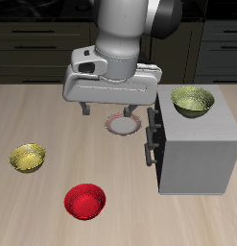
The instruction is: Place the red bowl on the plate
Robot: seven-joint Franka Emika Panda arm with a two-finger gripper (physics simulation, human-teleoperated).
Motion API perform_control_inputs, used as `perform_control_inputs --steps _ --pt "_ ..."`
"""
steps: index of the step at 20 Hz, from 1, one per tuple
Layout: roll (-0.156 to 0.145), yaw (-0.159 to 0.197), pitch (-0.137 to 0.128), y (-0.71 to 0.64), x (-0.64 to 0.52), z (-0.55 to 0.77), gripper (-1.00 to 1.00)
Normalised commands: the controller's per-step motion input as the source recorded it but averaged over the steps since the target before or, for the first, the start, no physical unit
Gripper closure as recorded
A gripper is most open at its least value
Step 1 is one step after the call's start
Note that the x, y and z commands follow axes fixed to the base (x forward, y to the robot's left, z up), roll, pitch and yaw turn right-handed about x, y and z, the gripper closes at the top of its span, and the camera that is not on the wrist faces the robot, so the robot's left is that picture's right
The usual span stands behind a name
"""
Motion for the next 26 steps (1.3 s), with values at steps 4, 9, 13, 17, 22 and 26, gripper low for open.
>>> perform_control_inputs --steps 4,9,13,17,22,26 --pt "0.015 -0.005 0.007 0.12 0.17 0.00 -1.00" --pt "-0.008 0.005 -0.008 0.03 0.14 -0.01 -1.00" --pt "0.008 -0.017 0.026 0.03 0.18 -0.11 -1.00" --pt "0.002 -0.032 0.026 0.06 0.14 -0.07 -1.00" --pt "0.019 0.005 0.005 0.16 0.10 -0.10 -1.00" --pt "0.009 0.006 0.025 0.06 0.05 -0.18 -1.00"
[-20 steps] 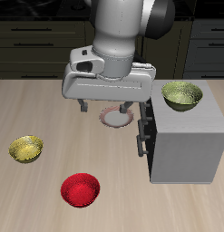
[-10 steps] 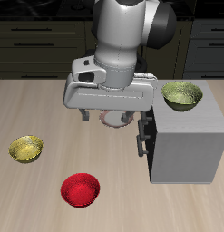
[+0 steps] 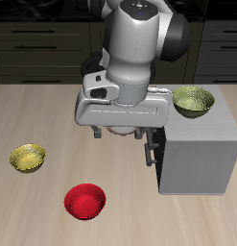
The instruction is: Place the red bowl on the plate
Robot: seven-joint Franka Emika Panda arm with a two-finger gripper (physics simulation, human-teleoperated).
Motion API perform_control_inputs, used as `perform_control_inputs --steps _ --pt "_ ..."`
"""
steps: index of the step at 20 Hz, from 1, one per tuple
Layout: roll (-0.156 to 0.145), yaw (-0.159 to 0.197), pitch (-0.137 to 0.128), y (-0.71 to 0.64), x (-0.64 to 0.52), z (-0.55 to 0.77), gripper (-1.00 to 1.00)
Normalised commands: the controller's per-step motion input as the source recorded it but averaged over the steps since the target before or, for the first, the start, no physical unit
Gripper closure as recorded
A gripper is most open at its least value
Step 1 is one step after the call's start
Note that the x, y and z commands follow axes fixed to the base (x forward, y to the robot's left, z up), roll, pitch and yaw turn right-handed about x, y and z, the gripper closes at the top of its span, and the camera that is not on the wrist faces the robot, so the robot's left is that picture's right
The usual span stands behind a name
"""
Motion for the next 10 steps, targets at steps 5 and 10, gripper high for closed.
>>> perform_control_inputs --steps 5,10 --pt "0.011 0.006 0.019 0.02 0.06 -0.22 -1.00" --pt "0.002 0.014 0.024 -0.02 0.03 -0.31 -1.00"
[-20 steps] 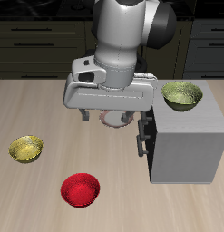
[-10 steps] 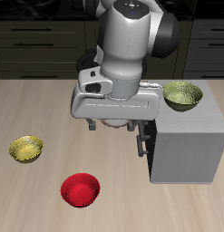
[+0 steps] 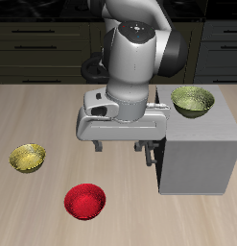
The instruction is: Place the red bowl on the plate
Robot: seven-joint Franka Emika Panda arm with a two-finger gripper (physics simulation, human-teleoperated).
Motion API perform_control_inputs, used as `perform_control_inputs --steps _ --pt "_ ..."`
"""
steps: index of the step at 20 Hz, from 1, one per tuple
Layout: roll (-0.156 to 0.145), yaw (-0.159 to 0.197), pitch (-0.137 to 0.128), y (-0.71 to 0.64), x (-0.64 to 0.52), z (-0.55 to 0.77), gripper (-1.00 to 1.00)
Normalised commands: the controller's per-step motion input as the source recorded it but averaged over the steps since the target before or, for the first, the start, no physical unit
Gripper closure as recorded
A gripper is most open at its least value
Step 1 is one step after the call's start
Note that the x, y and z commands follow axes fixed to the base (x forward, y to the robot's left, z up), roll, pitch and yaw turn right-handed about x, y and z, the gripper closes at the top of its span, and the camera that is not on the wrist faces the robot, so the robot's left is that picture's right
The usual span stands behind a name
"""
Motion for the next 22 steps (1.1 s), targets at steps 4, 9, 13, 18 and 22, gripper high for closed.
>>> perform_control_inputs --steps 4,9,13,18,22 --pt "-0.013 -0.002 0.012 -0.11 0.04 -0.20 -1.00" --pt "-0.026 0.012 0.015 -0.18 0.01 -0.22 -1.00" --pt "0.002 -0.004 0.014 -0.03 0.02 -0.13 -1.00" --pt "0.020 -0.003 0.009 0.00 0.03 -0.15 -1.00" --pt "-0.001 0.004 0.016 -0.03 0.02 -0.17 -1.00"
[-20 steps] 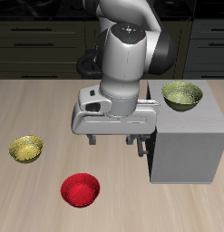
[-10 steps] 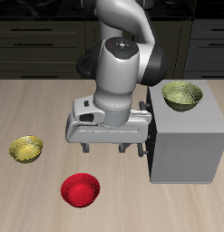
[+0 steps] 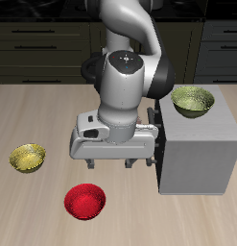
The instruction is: Place the red bowl on the plate
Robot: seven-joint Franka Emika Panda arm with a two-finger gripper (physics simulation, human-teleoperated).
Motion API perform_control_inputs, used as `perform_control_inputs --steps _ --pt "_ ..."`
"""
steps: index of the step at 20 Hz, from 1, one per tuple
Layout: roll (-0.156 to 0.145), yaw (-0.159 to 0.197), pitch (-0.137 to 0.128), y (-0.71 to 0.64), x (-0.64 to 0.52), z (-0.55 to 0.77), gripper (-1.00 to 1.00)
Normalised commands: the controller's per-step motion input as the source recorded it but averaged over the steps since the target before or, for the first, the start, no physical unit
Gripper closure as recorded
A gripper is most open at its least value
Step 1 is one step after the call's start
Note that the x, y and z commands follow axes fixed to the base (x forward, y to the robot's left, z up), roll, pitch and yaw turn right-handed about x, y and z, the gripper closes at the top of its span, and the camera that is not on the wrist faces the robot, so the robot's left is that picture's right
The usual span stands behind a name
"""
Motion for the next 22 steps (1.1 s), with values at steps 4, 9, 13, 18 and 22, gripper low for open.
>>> perform_control_inputs --steps 4,9,13,18,22 --pt "-0.007 0.023 0.002 -0.07 0.06 -0.26 -1.00" --pt "0.004 -0.001 0.023 -0.02 0.03 -0.27 -1.00" --pt "-0.005 0.000 0.020 -0.03 -0.01 -0.25 -1.00" --pt "-0.011 0.004 0.010 -0.06 -0.01 -0.21 -1.00" --pt "-0.010 0.016 0.015 -0.07 0.00 -0.20 -1.00"
